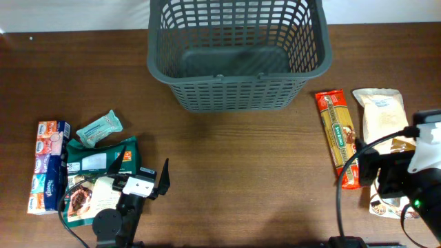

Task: Pack container
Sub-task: 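Move the right gripper over the San Remo spaghetti pack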

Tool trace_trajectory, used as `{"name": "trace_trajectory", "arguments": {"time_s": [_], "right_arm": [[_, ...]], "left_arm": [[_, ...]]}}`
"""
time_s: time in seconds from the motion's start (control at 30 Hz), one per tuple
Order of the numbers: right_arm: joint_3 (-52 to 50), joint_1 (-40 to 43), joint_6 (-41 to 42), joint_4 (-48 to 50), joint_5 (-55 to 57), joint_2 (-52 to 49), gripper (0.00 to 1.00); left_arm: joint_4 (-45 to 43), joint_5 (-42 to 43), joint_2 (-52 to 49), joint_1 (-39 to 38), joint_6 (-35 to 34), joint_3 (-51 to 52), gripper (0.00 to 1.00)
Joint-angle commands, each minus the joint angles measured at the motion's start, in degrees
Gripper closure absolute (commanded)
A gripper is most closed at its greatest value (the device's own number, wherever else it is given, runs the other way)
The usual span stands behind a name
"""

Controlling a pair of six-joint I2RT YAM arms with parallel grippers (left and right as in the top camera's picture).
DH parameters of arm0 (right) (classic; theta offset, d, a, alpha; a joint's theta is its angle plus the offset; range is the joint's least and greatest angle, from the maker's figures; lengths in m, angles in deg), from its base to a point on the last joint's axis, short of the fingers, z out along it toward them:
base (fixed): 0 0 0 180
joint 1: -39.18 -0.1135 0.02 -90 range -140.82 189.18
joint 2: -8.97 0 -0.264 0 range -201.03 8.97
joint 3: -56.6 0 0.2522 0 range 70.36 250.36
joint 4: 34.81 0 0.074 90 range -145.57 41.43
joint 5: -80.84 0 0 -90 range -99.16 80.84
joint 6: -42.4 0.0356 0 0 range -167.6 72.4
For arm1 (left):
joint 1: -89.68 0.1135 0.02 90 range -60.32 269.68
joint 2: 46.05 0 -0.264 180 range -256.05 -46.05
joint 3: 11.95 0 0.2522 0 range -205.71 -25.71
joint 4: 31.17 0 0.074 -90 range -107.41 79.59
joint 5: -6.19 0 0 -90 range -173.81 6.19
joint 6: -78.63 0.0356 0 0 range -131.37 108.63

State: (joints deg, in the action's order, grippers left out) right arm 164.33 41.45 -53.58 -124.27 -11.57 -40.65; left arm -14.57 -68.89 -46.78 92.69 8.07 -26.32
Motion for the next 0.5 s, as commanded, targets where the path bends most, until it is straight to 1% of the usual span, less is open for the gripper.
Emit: {"name": "trace_trajectory", "arguments": {"time_s": [0.0,0.1,0.17,0.3,0.47], "right_arm": [[0.9,0.4,3.5,-0.2,13.6,-2.6,0.01],[1.9,0.4,4.0,-1.8,15.2,-6.2,0.01],[3.8,0.4,5.9,-3.0,16.3,-9.5,0.01],[11.0,0.4,11.2,-6.8,23.6,-17.6,0.01],[20.3,0.4,12.5,-10.6,24.5,-26.3,0.01]], "left_arm": [[0.5,-0.2,0.4,-0.2,-0.6,0.1,0.01],[0.5,-0.2,0.4,-0.2,-0.6,0.1,0.01],[0.5,-0.2,0.4,-0.2,-0.6,0.1,0.01],[0.5,-0.2,0.4,-0.2,-0.6,0.1,0.01],[0.5,-0.2,0.4,-0.2,-0.6,0.1,0.01]]}}
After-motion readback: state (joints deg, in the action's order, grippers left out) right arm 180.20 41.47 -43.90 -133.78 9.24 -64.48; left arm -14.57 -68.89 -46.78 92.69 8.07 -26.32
